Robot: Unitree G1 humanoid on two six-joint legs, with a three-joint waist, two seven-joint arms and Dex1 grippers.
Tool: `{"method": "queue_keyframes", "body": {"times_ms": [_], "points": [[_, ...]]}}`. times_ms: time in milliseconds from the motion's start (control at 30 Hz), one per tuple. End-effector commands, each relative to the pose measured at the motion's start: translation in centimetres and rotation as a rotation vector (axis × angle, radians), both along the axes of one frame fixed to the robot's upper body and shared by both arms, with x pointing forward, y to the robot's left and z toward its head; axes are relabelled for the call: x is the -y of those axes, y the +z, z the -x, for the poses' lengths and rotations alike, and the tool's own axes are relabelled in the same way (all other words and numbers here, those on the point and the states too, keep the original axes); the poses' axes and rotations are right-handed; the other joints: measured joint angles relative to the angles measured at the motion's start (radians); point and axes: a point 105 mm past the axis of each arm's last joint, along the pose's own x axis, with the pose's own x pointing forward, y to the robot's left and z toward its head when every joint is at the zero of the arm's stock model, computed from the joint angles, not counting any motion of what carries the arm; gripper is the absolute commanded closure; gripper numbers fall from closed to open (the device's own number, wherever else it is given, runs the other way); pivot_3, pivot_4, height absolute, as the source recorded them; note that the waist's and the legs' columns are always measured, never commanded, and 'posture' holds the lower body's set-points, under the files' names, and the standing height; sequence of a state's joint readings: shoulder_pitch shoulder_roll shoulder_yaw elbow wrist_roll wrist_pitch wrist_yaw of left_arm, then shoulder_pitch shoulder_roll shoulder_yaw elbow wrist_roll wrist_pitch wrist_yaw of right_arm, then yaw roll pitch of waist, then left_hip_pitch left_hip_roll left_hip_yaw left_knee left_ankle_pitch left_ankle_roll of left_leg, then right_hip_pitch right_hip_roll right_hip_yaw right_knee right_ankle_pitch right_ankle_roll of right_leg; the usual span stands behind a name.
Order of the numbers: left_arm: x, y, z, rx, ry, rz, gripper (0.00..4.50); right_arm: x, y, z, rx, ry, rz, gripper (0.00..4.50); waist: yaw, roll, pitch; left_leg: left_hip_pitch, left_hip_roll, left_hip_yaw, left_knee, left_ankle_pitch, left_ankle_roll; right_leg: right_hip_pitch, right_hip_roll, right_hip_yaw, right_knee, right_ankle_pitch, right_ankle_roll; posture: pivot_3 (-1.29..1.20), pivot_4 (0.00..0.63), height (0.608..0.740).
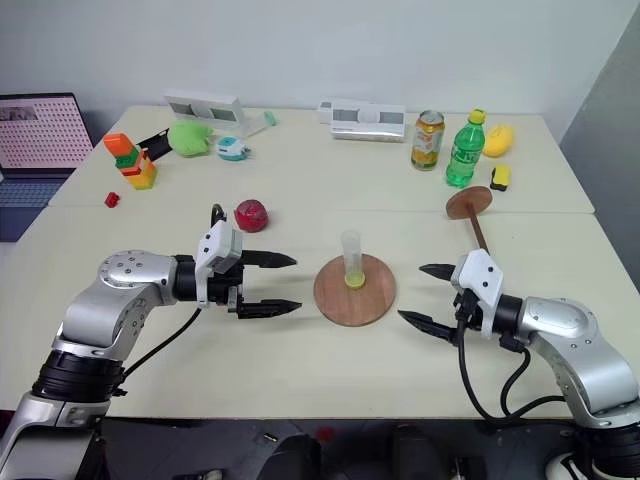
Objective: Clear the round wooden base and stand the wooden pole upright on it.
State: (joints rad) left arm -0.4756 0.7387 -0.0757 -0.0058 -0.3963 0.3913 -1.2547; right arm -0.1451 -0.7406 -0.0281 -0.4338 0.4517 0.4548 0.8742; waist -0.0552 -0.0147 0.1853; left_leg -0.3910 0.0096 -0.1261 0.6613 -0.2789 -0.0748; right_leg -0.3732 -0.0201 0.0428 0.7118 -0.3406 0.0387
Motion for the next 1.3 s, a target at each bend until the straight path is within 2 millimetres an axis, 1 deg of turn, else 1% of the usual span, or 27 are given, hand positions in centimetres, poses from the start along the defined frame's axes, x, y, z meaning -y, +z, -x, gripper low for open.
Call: {"method": "queue_keyframes", "body": {"times_ms": [33,433,700,833,933,1033,1167,1300], "points": [[0.3,1.0,0.2,0.039,-0.021,0.002,0.0,0.1,1.3,0.1,0.056,0.011,-0.005,0.02,0.0,0.0,0.0,0.0,0.0,0.0,0.0,0.0,0.0,0.0,0.0,0.0,0.0,0.0,0.0,0.0,0.15,0.74],[0.5,1.1,0.0,0.043,-0.028,0.004,0.0,0.1,1.6,0.4,0.056,0.014,-0.007,0.02,0.0,0.0,0.0,0.0,0.0,0.0,0.0,0.0,0.0,0.0,0.0,0.0,0.0,0.0,0.0,0.0,0.15,0.74],[1.4,1.1,-0.4,0.054,-0.052,0.012,0.0,0.0,2.0,0.7,0.044,0.031,-0.015,0.02,0.001,0.0,0.0,0.0,0.0,0.0,0.0,0.0,0.0,0.0,0.0,0.0,0.0,0.0,0.0,0.0,0.15,0.74],[3.8,0.6,-0.9,0.061,-0.111,0.02,0.0,-0.2,2.4,1.0,0.034,0.048,-0.017,0.02,0.002,0.0,0.0,0.0,-0.001,0.0,0.0,0.0,0.0,0.0,0.0,0.0,0.0,0.0,0.0,0.0,0.15,0.74],[4.8,0.3,-2.0,0.076,-0.116,0.016,0.0,-0.3,2.6,1.1,0.037,0.048,-0.018,0.02,0.005,-0.001,0.0,-0.001,-0.001,0.0,0.001,0.0,0.0,0.001,0.0,0.0,0.0,0.0,0.0,0.0,0.15,0.74],[5.9,0.2,-3.6,0.09,-0.086,0.031,0.0,-0.3,2.9,1.3,0.041,0.042,-0.023,0.02,0.006,-0.001,0.0,-0.001,-0.001,0.0,0.001,0.0,0.0,0.0,0.0,0.0,0.0,0.0,0.0,0.0,0.15,0.74],[7.7,-0.2,-5.1,0.097,-0.074,0.056,0.0,-0.5,3.0,1.6,0.045,0.038,-0.03,0.02,0.004,-0.001,0.0,-0.001,-0.001,0.0,0.001,0.0,0.0,0.0,0.0,0.0,0.0,0.0,0.0,0.0,0.15,0.74],[9.4,-0.2,-5.7,0.082,-0.086,0.1,0.0,-0.7,3.1,1.7,0.05,0.027,-0.036,0.02,0.004,-0.001,0.0,-0.001,-0.001,0.0,0.001,0.0,0.0,0.0,0.0,0.0,0.0,0.0,0.0,0.0,0.15,0.74]]}}
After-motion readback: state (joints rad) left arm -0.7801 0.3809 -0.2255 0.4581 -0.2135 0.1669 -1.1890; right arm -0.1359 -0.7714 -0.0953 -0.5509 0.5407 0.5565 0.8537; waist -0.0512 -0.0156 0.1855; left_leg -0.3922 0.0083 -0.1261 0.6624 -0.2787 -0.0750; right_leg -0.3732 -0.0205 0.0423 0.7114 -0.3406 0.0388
